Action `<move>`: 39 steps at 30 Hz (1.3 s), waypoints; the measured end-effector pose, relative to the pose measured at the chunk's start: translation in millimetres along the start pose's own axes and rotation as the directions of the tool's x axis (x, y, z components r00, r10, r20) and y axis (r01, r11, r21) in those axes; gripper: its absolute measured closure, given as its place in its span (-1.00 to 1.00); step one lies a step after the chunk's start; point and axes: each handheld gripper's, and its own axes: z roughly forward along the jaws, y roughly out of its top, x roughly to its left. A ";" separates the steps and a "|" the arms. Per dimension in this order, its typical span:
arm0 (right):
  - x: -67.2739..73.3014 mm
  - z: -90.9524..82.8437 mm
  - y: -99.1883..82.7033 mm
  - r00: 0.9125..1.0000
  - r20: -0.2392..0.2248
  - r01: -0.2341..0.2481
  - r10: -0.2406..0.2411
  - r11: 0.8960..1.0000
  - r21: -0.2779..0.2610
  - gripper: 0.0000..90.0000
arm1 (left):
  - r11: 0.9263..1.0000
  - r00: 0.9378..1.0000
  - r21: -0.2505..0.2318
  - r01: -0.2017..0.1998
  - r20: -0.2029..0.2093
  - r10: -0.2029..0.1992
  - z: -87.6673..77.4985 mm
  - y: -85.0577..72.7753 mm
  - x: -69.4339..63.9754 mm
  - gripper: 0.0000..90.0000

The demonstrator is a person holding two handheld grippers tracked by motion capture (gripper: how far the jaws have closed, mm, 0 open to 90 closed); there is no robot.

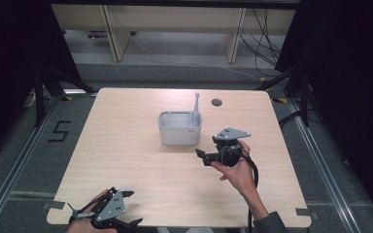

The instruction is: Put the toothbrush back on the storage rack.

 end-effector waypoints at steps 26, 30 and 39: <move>18.4 -3.5 -33.9 1.000 -0.024 -0.003 0.004 0.999 0.032 -0.52 | 1.000 1.000 0.002 0.001 -0.004 -0.001 0.2 -0.2 -0.4 -0.67; 21.0 -4.0 -38.3 0.999 -0.035 0.008 -0.007 0.999 0.036 -0.52 | 1.000 1.000 0.001 0.001 0.002 -0.001 0.7 -0.3 0.1 -0.67; 24.4 -7.1 -47.9 0.999 -0.042 -0.005 0.007 0.998 0.055 -0.51 | 1.000 1.000 -0.001 0.001 -0.005 -0.001 1.0 -0.5 -0.3 -0.67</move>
